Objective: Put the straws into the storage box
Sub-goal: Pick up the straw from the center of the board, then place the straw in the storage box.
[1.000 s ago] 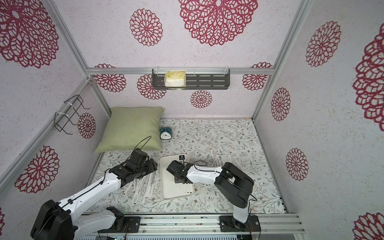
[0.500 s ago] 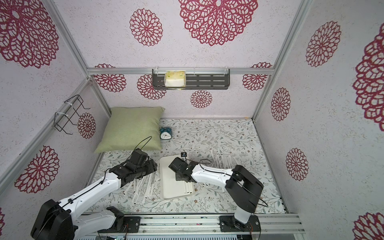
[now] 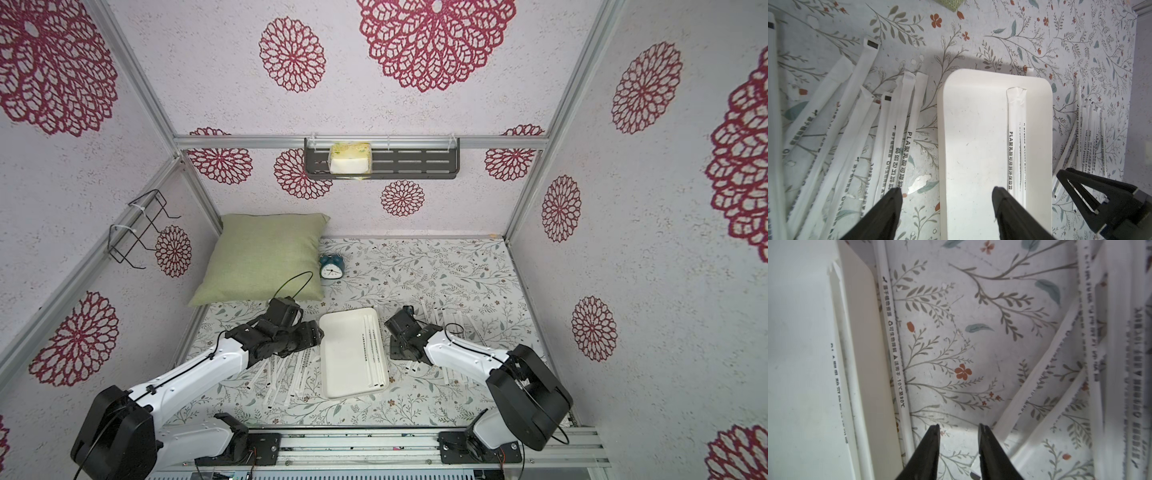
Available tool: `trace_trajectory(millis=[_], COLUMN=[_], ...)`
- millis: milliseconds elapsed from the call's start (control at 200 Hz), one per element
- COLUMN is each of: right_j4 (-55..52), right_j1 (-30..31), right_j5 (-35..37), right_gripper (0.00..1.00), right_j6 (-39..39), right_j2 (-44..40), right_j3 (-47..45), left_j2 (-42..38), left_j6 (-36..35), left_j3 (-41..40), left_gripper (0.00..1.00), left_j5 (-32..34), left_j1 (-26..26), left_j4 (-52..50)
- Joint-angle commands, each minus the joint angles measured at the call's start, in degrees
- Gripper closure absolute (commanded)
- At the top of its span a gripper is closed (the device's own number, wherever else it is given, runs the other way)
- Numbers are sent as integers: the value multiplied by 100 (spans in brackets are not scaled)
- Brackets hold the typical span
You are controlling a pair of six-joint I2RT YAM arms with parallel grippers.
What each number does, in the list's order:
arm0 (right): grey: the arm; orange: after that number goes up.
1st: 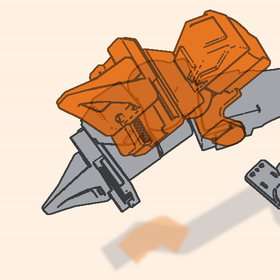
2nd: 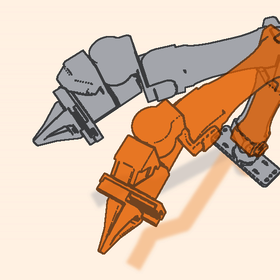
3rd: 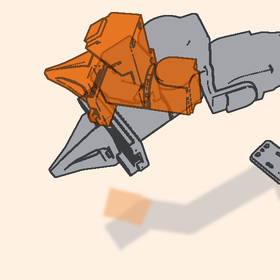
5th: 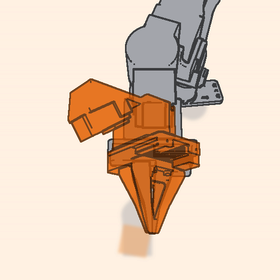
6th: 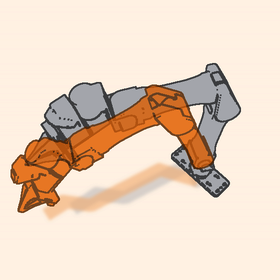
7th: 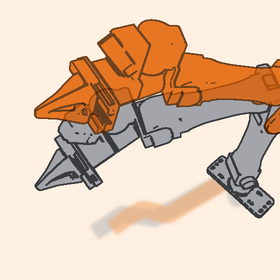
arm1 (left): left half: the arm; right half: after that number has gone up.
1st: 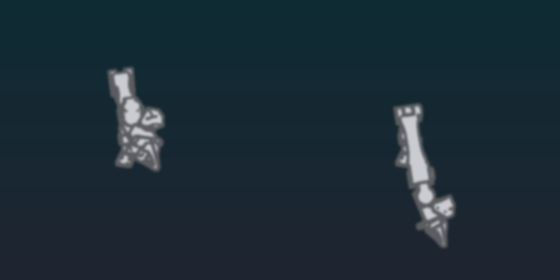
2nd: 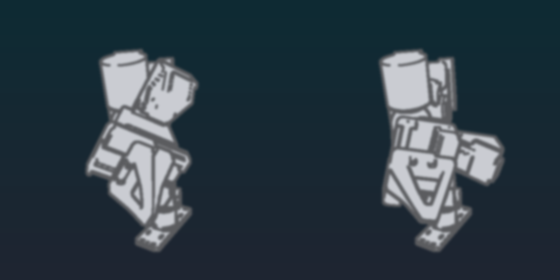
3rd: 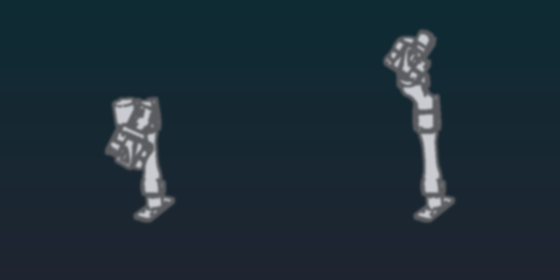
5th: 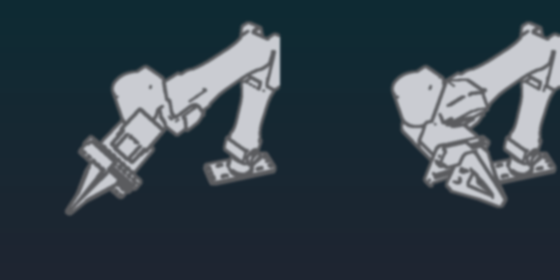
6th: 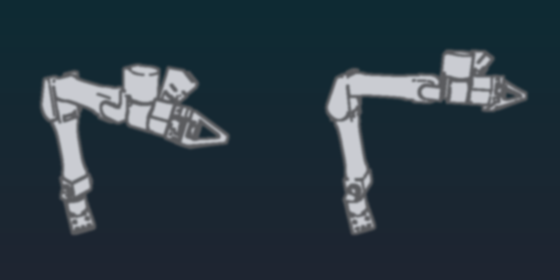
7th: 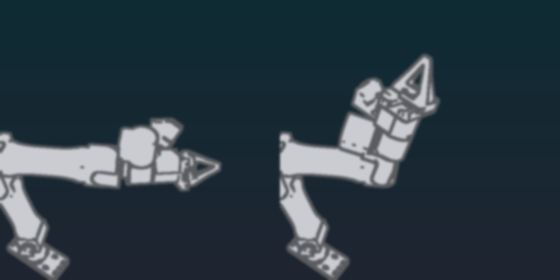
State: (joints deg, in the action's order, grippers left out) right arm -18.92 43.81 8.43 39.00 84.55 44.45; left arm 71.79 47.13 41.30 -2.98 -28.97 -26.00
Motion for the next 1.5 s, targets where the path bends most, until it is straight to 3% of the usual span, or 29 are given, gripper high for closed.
trace_trajectory(millis=[0,320,465,600,891,1056,1266,1496], right_j4=[446,538,509,349,43,-189,-877,-407], right_j1=[13,182,250,251,185,217,681,1702], right_j5=[-384,-461,-322,123,719,609,532,129], right_gripper=[57,46,46,53,81,86,87,88], right_j6=[-331,-397,-333,-278,-415,-367,14,811], right_j2=[183,711,971,1144,1077,531,-20,549], right_j3=[199,576,679,679,605,731,1398,2027], left_j2=[79,133,186,191,409,319,-391,-1064], left_j6=[-14,24,-28,-38,63,107,193,327], left_j3=[-117,-245,-275,-306,-359,-320,-172,-158], left_gripper=[23,24,24,24,26,26,27,27], left_j5=[-226,-187,-214,-245,-498,-508,75,593], left_j1=[43,54,85,118,137,122,224,390], left_j4=[298,413,433,498,861,824,227,-292])
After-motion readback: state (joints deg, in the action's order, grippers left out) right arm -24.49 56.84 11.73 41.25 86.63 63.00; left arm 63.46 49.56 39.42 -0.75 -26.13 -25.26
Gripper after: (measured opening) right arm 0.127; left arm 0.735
